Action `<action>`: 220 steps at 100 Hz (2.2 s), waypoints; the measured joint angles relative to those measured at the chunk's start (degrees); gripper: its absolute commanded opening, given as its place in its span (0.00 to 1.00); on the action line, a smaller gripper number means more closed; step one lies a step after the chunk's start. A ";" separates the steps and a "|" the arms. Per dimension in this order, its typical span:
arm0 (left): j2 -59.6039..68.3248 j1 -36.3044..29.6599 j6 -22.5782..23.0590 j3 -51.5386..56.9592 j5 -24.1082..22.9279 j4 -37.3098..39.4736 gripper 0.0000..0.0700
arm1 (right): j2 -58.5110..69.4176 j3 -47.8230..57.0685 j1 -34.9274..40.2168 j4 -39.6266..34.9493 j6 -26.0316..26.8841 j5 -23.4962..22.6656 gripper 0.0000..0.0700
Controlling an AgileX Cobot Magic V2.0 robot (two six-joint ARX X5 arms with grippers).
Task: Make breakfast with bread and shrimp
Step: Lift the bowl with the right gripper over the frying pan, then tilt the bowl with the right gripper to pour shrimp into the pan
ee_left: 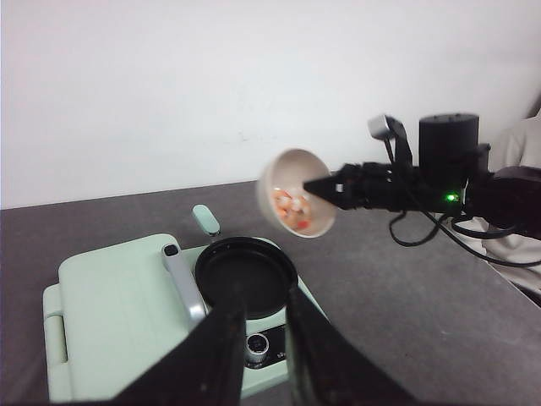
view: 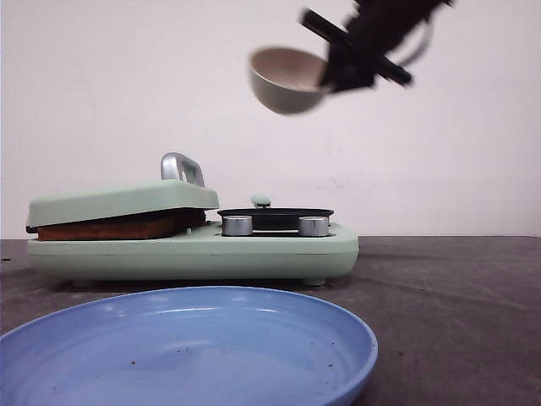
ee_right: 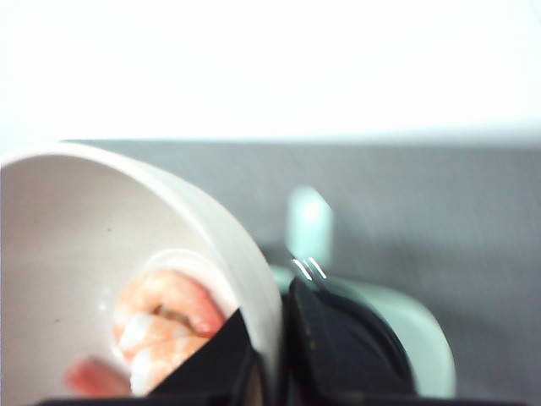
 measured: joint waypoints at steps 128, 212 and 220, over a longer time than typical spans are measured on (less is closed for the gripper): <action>0.17 -1.18 0.00 0.00 0.20 -1.92 0.00 | 8.59 0.70 10.67 22.21 -51.04 37.33 0.00; -1.44 -3.69 0.85 0.00 0.20 -3.41 0.00 | 8.59 0.70 13.18 28.26 -71.32 37.48 0.00; -1.68 -3.96 1.09 0.00 0.20 -3.43 0.00 | 8.59 0.70 13.18 28.92 -72.74 37.48 0.00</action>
